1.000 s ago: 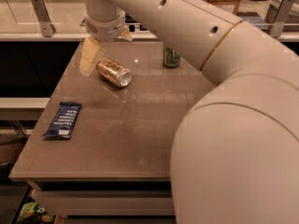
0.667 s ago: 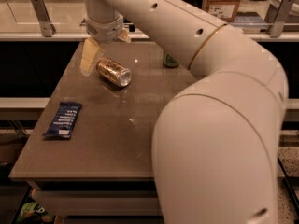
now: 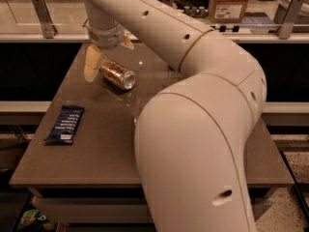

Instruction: Place orange can upright

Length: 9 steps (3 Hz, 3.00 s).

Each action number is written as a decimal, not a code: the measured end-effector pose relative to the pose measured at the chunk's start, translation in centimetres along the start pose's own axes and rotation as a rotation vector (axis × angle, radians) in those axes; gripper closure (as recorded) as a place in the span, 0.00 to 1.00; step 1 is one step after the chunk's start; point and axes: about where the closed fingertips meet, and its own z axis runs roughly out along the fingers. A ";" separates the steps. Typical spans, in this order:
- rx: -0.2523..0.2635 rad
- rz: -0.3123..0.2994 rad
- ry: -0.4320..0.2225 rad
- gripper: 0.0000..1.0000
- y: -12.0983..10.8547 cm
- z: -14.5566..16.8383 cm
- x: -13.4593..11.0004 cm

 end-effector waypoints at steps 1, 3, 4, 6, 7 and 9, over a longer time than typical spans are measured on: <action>0.026 0.049 0.037 0.00 -1.2 1.0 0.5; 0.037 0.128 0.051 0.00 -3.2 1.9 1.8; 0.007 0.103 0.055 0.00 -2.4 2.6 1.9; -0.013 0.049 0.043 0.18 -0.5 3.0 1.5; -0.013 0.047 0.037 0.40 -0.5 3.3 1.3; -0.014 0.045 0.028 0.87 -0.5 4.0 0.9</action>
Offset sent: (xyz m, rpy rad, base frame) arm 0.0141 -0.0491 -0.0121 -0.0616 0.0306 -0.1902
